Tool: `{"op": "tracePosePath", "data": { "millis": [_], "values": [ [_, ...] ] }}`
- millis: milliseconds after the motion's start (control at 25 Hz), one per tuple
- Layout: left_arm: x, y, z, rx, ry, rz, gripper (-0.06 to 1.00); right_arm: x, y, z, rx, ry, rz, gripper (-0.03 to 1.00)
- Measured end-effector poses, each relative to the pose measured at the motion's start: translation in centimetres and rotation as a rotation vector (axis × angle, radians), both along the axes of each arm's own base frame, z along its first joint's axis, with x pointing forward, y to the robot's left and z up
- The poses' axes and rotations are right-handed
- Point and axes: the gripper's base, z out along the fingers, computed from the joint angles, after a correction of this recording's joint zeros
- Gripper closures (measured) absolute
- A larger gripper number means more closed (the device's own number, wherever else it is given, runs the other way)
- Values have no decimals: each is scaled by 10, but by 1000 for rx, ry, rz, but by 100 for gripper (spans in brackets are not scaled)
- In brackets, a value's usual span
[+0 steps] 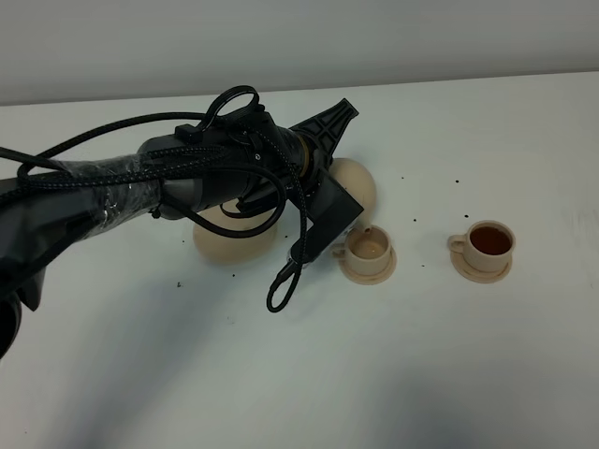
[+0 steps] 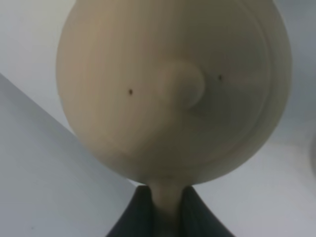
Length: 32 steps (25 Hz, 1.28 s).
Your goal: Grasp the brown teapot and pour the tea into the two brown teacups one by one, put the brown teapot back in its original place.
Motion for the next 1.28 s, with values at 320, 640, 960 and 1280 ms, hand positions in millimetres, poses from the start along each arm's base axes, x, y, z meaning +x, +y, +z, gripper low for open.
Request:
{"op": "tracePosePath", "data": {
  "millis": [320, 640, 960, 1280],
  "values": [
    [1, -1, 1, 13, -23, -25, 80, 0, 0, 0, 0, 0, 0, 63],
    [3, -1, 3, 39, -57, -61, 80, 0, 0, 0, 0, 0, 0, 63],
    [4, -3, 4, 44, -80, -91, 80, 0, 0, 0, 0, 0, 0, 63],
    [4, -5, 5, 66, -101, -146, 80, 0, 0, 0, 0, 0, 0, 63]
  ]
}}
